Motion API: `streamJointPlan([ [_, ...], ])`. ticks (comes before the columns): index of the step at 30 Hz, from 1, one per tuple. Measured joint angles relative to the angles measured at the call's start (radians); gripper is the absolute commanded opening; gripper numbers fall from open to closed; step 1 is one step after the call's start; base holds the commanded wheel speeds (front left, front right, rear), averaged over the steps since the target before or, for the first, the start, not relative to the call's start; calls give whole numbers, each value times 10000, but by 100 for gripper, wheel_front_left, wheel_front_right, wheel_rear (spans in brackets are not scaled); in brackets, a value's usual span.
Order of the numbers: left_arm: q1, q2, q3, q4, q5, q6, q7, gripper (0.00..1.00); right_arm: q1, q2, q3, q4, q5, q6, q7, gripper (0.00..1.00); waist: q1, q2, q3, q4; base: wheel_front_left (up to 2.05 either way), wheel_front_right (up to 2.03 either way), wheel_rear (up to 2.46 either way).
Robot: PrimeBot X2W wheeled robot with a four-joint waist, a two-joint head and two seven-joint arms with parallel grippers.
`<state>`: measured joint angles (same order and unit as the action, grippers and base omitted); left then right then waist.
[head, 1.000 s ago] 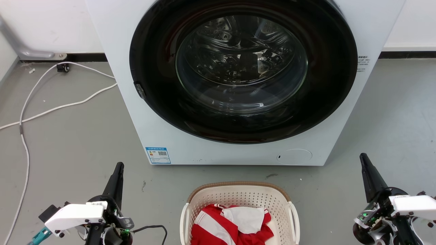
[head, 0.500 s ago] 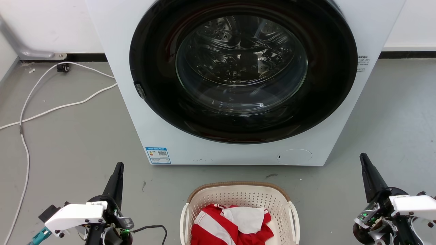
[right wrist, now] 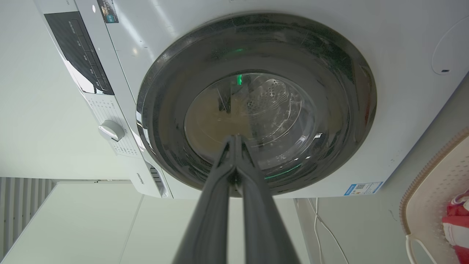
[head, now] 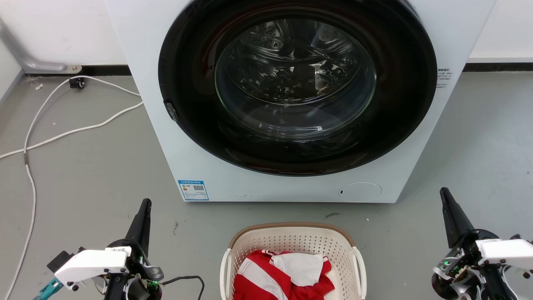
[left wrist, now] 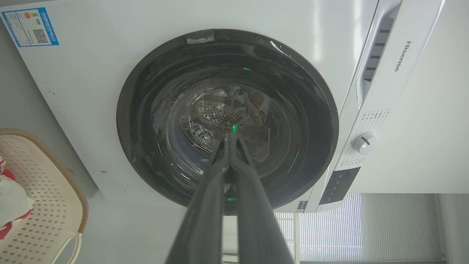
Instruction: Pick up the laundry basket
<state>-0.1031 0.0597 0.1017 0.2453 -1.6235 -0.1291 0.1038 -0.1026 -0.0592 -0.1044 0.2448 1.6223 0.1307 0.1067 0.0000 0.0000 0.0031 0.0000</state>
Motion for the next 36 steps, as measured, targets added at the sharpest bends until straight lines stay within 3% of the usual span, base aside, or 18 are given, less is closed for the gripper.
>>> streamJointPlan([
  [4, 0, -8, 8, 0, 0, 2, 2, 0, 0, 2, -6, 0, -2, 0, 2, 0, 0, 0, 0, 0, 0, 0, 0],
  [5, 17, -15, 2, 38, 0, 2, -10, 100, 24, 4, 0, 40, 0, 0, -2, 100, 0, 0, -1, 0, 0, 0, 0],
  [11, 516, -132, -31, 481, 0, 35, -46, 100, 552, 61, 40, 483, -2, -15, -52, 100, 0, 0, 1, -1, 0, 0, 0],
  [25, 792, -132, -109, -182, 343, 44, -719, 100, 667, 75, 291, 115, -616, -15, -713, 100, 0, 0, 10, -4, 0, 0, 0],
  [36, 843, -130, 579, -324, 1509, 44, -1164, 100, 665, 77, 113, -148, -2487, -15, -1166, 100, 0, 0, -2, 3, 0, 0, 0],
])
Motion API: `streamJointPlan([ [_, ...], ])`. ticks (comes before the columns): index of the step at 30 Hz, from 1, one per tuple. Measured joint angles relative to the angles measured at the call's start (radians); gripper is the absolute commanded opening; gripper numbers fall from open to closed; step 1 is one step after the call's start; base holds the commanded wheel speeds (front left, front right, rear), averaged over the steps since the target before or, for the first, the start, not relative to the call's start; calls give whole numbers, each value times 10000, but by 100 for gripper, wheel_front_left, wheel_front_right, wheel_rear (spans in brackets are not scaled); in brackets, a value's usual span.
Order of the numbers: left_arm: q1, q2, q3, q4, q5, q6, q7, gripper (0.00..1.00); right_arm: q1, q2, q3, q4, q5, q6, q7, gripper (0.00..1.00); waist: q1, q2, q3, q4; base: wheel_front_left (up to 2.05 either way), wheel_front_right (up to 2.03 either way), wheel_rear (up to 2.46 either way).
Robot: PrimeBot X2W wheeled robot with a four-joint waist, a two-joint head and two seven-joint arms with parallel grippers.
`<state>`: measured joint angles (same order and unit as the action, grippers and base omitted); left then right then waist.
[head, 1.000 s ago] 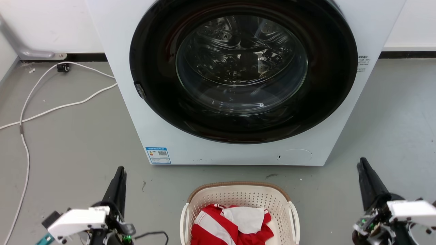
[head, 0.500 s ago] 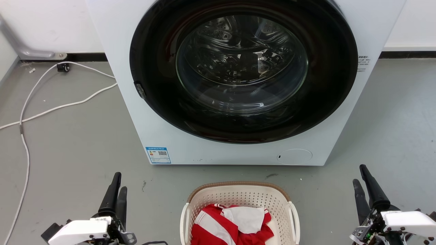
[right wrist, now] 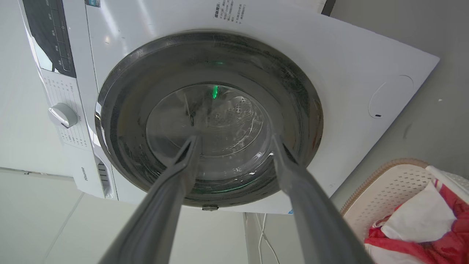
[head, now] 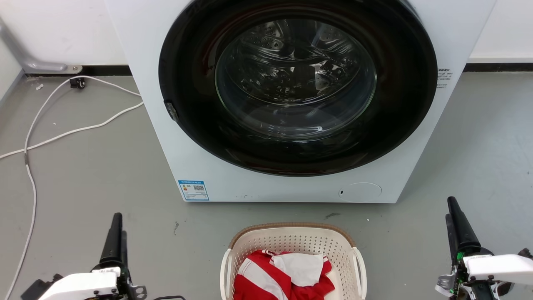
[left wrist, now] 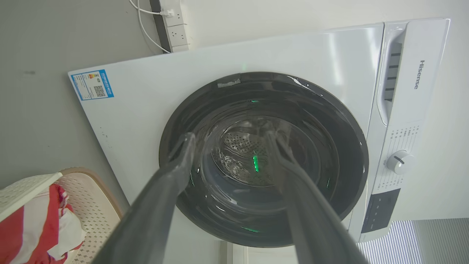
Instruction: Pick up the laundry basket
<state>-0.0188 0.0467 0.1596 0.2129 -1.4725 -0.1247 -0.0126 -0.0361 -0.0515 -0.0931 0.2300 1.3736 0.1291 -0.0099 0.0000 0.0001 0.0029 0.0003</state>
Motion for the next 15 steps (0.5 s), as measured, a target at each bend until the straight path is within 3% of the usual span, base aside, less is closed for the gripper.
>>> streamJointPlan([
  [15, 127, 2, 309, -1538, 3010, 58, -529, 100, -5, 2, 337, -1542, -4232, 0, -527, 100, 0, 0, 8, -16, 0, 0, 0],
])
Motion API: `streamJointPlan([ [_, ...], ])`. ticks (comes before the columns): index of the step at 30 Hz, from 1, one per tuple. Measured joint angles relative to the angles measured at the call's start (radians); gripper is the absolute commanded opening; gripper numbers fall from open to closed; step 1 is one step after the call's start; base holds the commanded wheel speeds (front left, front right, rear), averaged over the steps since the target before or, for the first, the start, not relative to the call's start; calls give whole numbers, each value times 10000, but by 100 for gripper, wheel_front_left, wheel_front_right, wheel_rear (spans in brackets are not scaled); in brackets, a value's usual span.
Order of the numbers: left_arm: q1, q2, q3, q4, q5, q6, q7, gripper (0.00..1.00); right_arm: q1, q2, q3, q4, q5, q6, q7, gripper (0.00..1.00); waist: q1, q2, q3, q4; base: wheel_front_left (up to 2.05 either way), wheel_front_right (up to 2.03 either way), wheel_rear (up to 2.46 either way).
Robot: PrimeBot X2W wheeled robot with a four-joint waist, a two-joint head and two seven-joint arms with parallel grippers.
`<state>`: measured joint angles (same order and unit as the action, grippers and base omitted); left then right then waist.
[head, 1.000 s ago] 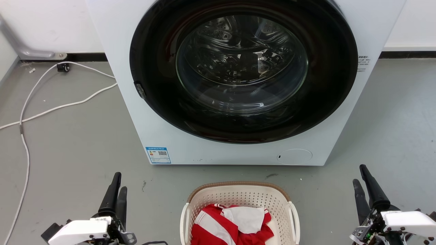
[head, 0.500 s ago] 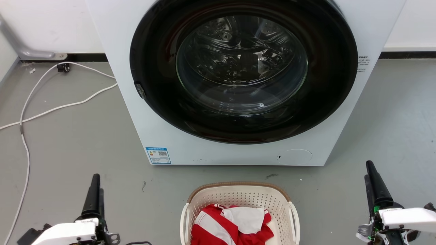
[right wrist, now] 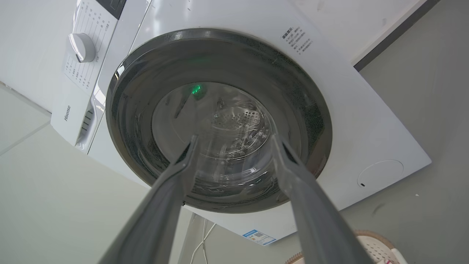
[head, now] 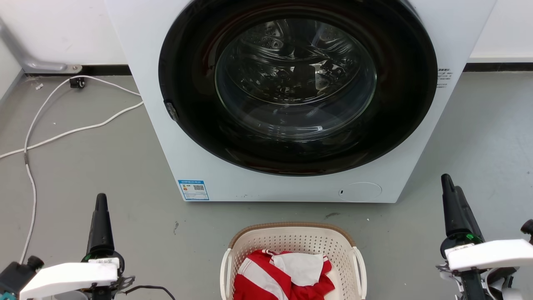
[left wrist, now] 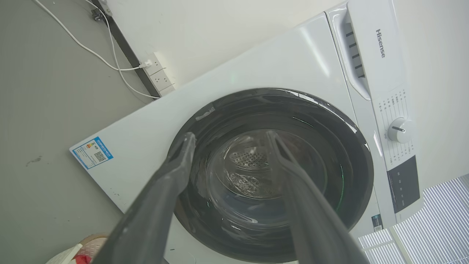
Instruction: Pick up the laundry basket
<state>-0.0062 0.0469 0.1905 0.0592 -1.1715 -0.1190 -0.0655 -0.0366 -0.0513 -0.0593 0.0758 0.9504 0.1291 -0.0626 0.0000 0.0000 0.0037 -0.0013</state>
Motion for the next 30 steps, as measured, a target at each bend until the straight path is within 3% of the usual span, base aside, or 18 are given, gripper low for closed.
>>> streamJointPlan([
  [7, 193, 2, -527, -828, 1641, 221, -221, 100, 12, 2, 330, -407, -1791, 0, -232, 100, 0, 0, 23, -11, 0, 0, 0],
  [17, 424, 8, -1478, -1574, 4343, 176, -523, 100, 183, 2, 470, -663, -3668, 0, -527, 100, 0, 0, 54, -30, 0, 0, 0],
  [23, 542, 8, -2194, -1674, 6009, 226, -675, 100, 266, 2, 510, -631, -4571, 0, -692, 100, 0, 0, 72, -50, 0, 0, 0],
  [30, 622, 240, -2780, -1662, 7131, 504, -872, 100, 379, 2, 451, -481, -5026, 2, -872, 100, 0, 0, 82, -74, 0, 0, 0],
])
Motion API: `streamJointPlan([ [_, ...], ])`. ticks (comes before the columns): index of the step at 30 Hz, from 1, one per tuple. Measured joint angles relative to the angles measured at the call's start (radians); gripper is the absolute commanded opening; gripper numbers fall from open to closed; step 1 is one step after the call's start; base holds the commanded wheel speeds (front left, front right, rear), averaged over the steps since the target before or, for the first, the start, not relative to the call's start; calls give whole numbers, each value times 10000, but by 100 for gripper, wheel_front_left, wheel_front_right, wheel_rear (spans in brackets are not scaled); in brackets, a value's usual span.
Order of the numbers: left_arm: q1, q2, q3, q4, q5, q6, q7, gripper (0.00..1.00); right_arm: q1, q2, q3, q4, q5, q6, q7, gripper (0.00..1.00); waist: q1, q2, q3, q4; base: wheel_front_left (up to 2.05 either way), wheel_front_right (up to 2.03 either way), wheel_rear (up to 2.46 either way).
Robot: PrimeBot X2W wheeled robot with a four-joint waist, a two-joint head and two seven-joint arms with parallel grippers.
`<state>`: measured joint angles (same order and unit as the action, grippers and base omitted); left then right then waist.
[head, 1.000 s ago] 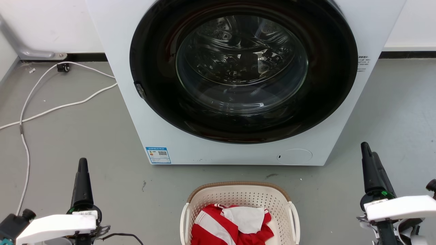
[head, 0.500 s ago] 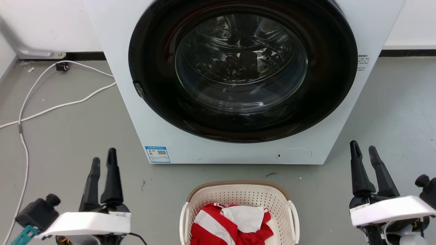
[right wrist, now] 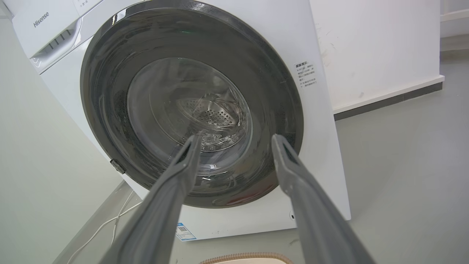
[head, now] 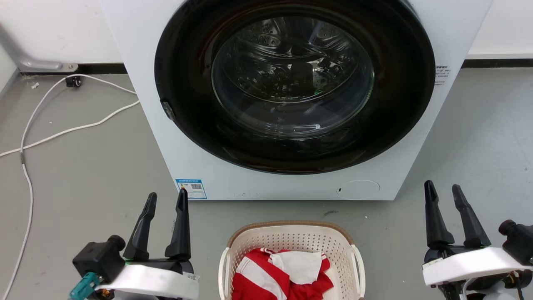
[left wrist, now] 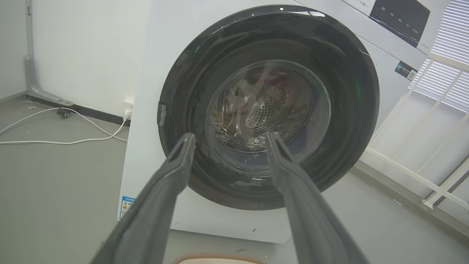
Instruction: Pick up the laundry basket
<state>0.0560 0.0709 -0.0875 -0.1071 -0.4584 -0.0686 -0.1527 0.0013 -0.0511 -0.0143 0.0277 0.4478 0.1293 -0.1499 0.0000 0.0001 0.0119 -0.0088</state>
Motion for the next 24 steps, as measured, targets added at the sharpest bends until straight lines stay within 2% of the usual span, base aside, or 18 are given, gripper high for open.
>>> streamJointPlan([
  [16, 25, 729, -1191, -109, 1536, 1076, -357, 100, 47, 0, 82, 305, -1682, 0, -362, 100, 0, 0, 35, -7, 0, 0, 0],
  [24, 124, 828, -1473, 253, 2178, 1041, -554, 100, 95, 0, 128, 426, -2685, 2, -575, 100, 0, 0, 52, -49, 0, 0, 0],
])
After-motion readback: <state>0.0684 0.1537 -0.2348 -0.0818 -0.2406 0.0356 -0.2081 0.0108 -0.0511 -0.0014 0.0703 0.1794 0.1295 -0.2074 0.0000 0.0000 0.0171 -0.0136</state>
